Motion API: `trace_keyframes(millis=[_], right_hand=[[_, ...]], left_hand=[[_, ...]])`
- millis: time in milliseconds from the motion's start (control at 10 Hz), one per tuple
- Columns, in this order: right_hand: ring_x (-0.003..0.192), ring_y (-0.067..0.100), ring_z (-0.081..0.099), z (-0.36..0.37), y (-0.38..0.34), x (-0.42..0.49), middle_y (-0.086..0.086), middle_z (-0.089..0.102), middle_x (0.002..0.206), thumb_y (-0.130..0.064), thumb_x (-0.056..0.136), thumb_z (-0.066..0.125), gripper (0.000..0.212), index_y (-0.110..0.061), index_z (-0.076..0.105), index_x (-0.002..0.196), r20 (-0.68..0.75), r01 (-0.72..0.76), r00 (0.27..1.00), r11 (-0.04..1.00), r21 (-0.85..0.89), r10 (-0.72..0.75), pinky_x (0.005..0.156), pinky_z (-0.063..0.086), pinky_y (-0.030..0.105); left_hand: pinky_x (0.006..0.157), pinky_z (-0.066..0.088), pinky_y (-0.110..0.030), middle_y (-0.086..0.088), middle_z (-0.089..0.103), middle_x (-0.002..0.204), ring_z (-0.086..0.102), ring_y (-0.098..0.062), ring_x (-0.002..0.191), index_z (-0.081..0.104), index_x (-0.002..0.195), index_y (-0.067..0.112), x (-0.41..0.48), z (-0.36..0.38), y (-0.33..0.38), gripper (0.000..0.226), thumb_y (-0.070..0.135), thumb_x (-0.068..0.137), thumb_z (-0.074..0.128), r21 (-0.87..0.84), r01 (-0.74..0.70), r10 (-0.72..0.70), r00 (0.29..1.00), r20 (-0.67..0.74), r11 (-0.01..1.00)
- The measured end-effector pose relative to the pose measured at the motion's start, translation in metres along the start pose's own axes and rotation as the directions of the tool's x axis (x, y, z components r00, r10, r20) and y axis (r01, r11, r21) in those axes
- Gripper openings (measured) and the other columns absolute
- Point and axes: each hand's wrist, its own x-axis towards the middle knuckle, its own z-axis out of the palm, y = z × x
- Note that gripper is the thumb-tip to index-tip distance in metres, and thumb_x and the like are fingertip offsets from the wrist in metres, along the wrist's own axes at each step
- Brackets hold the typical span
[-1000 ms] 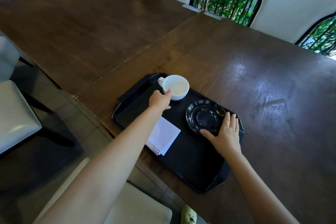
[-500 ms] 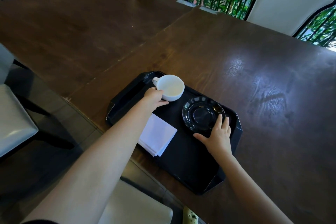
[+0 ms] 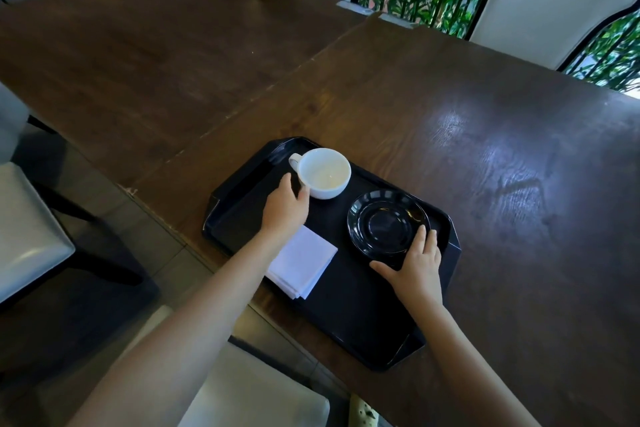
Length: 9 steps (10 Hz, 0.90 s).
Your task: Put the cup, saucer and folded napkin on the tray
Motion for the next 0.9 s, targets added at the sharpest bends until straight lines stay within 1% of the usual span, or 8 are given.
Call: trace_keyframes(millis=[100, 200, 300, 500, 600, 700, 800, 900], right_hand=[[0.147, 0.032, 0.003, 0.001, 0.000, -0.001, 0.013, -0.004, 0.159, -0.047, 0.072, 0.073, 0.115, -0.010, -0.003, 0.150, 0.007, 0.000, 1.000, 1.000, 0.004, 0.000, 0.114, 0.025, 0.044], [0.147, 0.033, 0.002, 0.002, -0.001, -0.001, 0.015, -0.005, 0.159, -0.047, 0.072, 0.073, 0.114, -0.009, -0.002, 0.150, 0.008, 0.003, 1.000, 1.000, 0.005, -0.003, 0.115, 0.024, 0.045], [0.146, 0.033, 0.002, 0.002, 0.000, 0.000, 0.016, -0.005, 0.159, -0.047, 0.073, 0.073, 0.114, -0.008, -0.002, 0.149, 0.005, 0.008, 1.000, 1.000, 0.007, -0.008, 0.115, 0.022, 0.045], [0.146, 0.033, 0.001, 0.003, 0.001, 0.004, 0.016, -0.006, 0.159, -0.047, 0.072, 0.074, 0.116, -0.009, -0.003, 0.150, 0.019, 0.000, 1.000, 1.000, 0.008, 0.000, 0.116, 0.021, 0.044], [0.146, 0.034, 0.001, 0.001, 0.001, 0.005, 0.017, -0.006, 0.159, -0.047, 0.071, 0.074, 0.115, -0.011, -0.002, 0.150, 0.025, 0.009, 1.000, 1.000, -0.015, -0.009, 0.116, 0.021, 0.045], [0.146, 0.034, 0.001, -0.004, 0.002, 0.007, 0.018, -0.006, 0.158, -0.051, 0.070, 0.074, 0.115, -0.016, -0.001, 0.150, 0.063, 0.014, 0.998, 0.999, -0.049, -0.010, 0.115, 0.023, 0.047], [0.146, 0.036, 0.002, -0.015, -0.001, 0.001, 0.020, -0.005, 0.158, -0.054, 0.072, 0.071, 0.111, -0.016, 0.001, 0.150, 0.087, 0.022, 0.996, 0.996, -0.091, -0.015, 0.114, 0.023, 0.049], [0.146, 0.038, 0.003, -0.032, -0.003, -0.007, 0.021, -0.003, 0.158, -0.053, 0.075, 0.068, 0.109, -0.012, 0.002, 0.150, 0.158, 0.037, 0.987, 0.992, -0.123, -0.017, 0.115, 0.021, 0.048]], left_hand=[[0.115, 0.008, -0.052, -0.011, 0.016, 0.158, 0.009, -0.027, 0.146, 0.008, 0.148, 0.020, -0.051, 0.014, -0.037, 0.067, 0.049, 0.094, 0.033, 0.536, -0.236, 0.251, 0.967, 0.046, 0.810], [0.114, -0.007, -0.054, -0.011, -0.007, 0.159, -0.011, -0.025, 0.146, -0.008, 0.148, 0.021, -0.072, 0.030, -0.061, 0.071, 0.056, 0.094, 0.021, 0.667, -0.279, 0.195, 0.960, 0.200, 0.691], [0.114, -0.015, -0.049, -0.009, -0.014, 0.159, -0.018, -0.023, 0.145, -0.012, 0.147, 0.019, -0.065, 0.043, -0.067, 0.071, 0.054, 0.095, 0.019, 0.641, -0.278, 0.151, 0.957, 0.247, 0.715], [0.111, -0.020, -0.047, -0.008, -0.013, 0.159, -0.018, -0.022, 0.145, -0.010, 0.148, 0.019, -0.053, 0.052, -0.068, 0.070, 0.054, 0.095, 0.020, 0.627, -0.300, 0.184, 0.952, 0.245, 0.719], [0.111, -0.019, -0.049, -0.009, -0.012, 0.159, -0.017, -0.024, 0.145, -0.009, 0.148, 0.018, -0.051, 0.054, -0.062, 0.070, 0.053, 0.095, 0.020, 0.625, -0.304, 0.182, 0.950, 0.253, 0.719], [0.112, -0.017, -0.050, -0.010, -0.012, 0.159, -0.017, -0.025, 0.145, -0.008, 0.148, 0.020, -0.051, 0.050, -0.057, 0.070, 0.054, 0.095, 0.021, 0.634, -0.299, 0.156, 0.949, 0.273, 0.713], [0.114, -0.012, -0.051, -0.010, -0.012, 0.159, -0.016, -0.026, 0.145, -0.008, 0.148, 0.020, -0.059, 0.040, -0.049, 0.070, 0.052, 0.095, 0.024, 0.638, -0.312, 0.142, 0.942, 0.305, 0.704], [0.115, -0.006, -0.053, -0.009, -0.011, 0.159, -0.014, -0.026, 0.145, -0.007, 0.148, 0.020, -0.066, 0.025, -0.033, 0.069, 0.050, 0.096, 0.026, 0.654, -0.315, 0.076, 0.927, 0.366, 0.688]])
